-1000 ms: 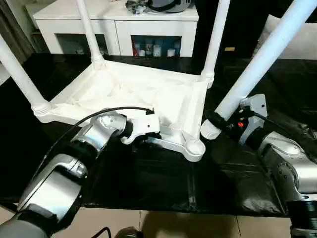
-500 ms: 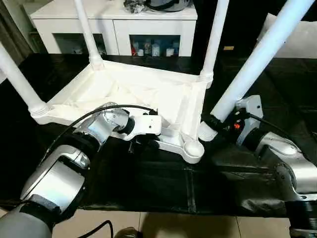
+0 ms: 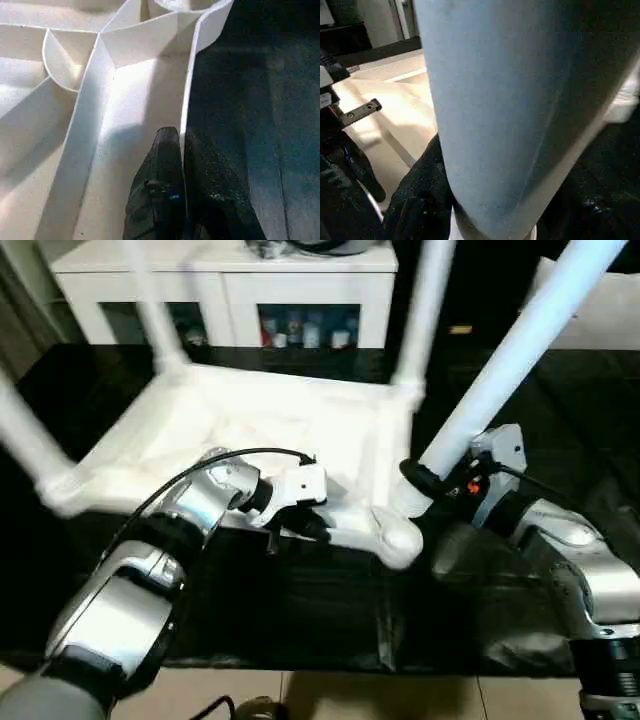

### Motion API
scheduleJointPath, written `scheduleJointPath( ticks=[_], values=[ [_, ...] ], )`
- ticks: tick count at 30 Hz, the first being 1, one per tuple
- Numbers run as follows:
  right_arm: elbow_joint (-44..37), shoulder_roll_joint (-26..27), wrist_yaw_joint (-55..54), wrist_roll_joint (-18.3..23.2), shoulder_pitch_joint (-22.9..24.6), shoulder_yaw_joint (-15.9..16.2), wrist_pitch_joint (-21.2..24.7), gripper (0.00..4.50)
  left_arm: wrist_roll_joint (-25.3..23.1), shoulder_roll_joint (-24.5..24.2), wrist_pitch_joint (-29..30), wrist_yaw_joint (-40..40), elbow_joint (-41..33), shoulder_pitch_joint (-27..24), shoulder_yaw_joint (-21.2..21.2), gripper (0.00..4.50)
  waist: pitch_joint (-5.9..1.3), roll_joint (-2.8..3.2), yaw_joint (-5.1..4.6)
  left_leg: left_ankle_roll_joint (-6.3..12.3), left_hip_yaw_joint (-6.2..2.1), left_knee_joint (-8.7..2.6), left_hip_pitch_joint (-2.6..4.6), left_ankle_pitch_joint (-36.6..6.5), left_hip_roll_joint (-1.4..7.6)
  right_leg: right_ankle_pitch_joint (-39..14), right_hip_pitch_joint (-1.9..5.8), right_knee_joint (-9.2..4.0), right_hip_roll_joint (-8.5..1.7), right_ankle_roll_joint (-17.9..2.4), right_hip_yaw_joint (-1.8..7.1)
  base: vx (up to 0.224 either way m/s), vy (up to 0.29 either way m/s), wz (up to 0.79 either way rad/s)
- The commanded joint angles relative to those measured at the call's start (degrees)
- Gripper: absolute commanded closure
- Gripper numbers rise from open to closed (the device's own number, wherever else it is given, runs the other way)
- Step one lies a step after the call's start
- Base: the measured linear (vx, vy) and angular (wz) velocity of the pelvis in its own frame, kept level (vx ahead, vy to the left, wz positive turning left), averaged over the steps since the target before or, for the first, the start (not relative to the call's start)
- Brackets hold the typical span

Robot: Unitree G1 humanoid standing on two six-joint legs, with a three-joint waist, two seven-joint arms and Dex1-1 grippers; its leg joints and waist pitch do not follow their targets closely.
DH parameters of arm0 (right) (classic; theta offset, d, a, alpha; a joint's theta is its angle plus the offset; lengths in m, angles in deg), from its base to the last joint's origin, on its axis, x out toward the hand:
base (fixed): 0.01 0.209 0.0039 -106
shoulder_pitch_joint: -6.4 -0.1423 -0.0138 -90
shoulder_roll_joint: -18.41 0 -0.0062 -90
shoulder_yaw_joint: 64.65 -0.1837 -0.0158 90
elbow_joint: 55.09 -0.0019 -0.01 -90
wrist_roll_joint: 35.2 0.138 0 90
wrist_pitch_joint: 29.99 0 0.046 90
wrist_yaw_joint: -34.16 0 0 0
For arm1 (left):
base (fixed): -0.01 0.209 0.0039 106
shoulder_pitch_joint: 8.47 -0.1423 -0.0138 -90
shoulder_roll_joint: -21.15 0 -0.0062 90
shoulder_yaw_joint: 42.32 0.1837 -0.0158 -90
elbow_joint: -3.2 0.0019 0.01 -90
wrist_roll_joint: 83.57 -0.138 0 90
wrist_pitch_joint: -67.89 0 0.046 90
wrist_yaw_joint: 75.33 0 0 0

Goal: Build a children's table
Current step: Insert table leg to table base

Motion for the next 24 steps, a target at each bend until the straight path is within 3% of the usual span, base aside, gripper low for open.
scheduleJointPath(
  ticks=[1,3,6,9,13,14,16,17,19,21,24],
  values=[
    [-0.35,0.45,0.12,-0.07,-1.37,0.81,-0.64,2.64,0.82,-1.14,7.21,3.64,-2.72,-3.34,-1.81,4.5,-4.15,-1.29,0.59,6.85,-1.59,-3.55,1.18,-3.55,4.64,6.95,3.07,-3.18,-6.06,-17.33,2.23,0.0,0.0,0.0],
    [-0.11,0.72,0.2,-0.26,-1.69,1.11,-0.67,2.64,1.52,-1.13,9.54,3.64,-7.54,-5.48,-2.3,4.5,-3.99,-1.2,0.44,6.48,-1.49,-3.62,1.22,-4.31,4.56,3.64,2.88,-3.64,-5.92,-16.74,2.33,0.0,0.0,0.0],
    [0.05,0.91,0.32,-0.34,-1.97,1.39,-0.63,2.64,0.87,-1.35,10.64,4.61,-13.01,-8.05,-2.15,4.5,-4.02,-0.84,0.46,6.07,-1.46,-3.64,1.42,-4.12,4.65,3.69,2.58,-3.63,-5.64,-16.43,2.37,0.0,0.0,0.0],
    [0.31,0.87,0.48,-0.36,-2.14,1.31,-0.62,2.64,4.22,-0.74,2.69,3.19,-17.95,-10.84,-3.1,4.5,-4.25,-0.73,0.64,6.07,-1.47,-3.56,1.33,-3.62,4.66,5.23,2.6,-3.47,-5.67,-15.88,2.36,0.0,0.0,0.0],
    [0.87,0.62,0.78,-0.59,-2.27,1.31,-0.89,2.64,5.24,-0.61,3.03,3.2,-21.39,-12.17,-3.9,4.5,-4.49,-0.74,0.79,6.92,-1.41,-3.34,1.24,-1.49,4.63,9.63,2.5,-2.89,-5.48,-15.9,2.26,0.0,0.0,0.0],
    [1.01,0.51,0.9,-0.7,-2.31,1.35,-0.95,2.64,5.06,-0.69,3.95,3.44,-22.42,-12.5,-3.9,4.5,-4.4,-1.24,0.76,7.11,-1.29,-3.36,1.21,-1.53,4.59,9.7,2.51,-2.97,-5.48,-15.89,2.27,0.0,0.0,0.0],
    [1.33,0.26,1.13,-0.8,-2.61,1.53,-1.04,2.64,4.41,-1.19,5.68,3.67,-24.39,-13.46,-3.28,4.5,-4.36,-1.05,0.99,7.26,-1.3,-3.29,1.16,-1.19,4.55,8.97,2.5,-2.95,-5.56,-15.68,2.27,0.0,0.0,0.0],
    [1.4,0.23,1.15,-0.81,-2.71,1.55,-1.06,2.64,4.08,-1.25,5.38,3.96,-24.1,-13.49,-3.12,4.5,-4.42,-0.8,1.12,7.13,-1.36,-3.25,1.19,-1.24,4.57,8.51,2.52,-2.92,-5.6,-15.54,2.28,0.0,0.0,0.0],
    [1.57,0.13,1.22,-0.79,-2.95,1.52,-1.06,2.64,3.56,-1.22,4.15,4.86,-22.69,-13.33,-2.85,4.5,-4.3,-0.92,1.04,6.77,-1.33,-3.34,1.2,-1.92,4.51,7.41,2.5,-3.13,-5.49,-15.25,2.27,0.0,0.0,0.0],
    [1.64,0.1,1.3,-0.74,-3.07,1.48,-1.02,2.64,3.51,-0.92,3.49,5.71,-21.15,-12.83,-2.99,4.06,-4.29,-0.91,1.01,6.31,-1.33,-3.38,1.23,-2.52,4.48,6.65,2.51,-3.21,-5.47,-15.18,2.27,0.0,0.0,0.0],
    [1.43,0.04,1.68,-0.52,-3.0,1.46,-0.88,2.64,3.05,-0.97,2.93,6.36,-19.55,-12.4,-2.92,3.92,-4.32,-0.95,1.06,6.06,-1.32,-3.35,1.22,-2.81,4.45,6.57,2.58,-3.21,-5.5,-15.17,2.3,0.0,0.0,0.0]
  ],
)
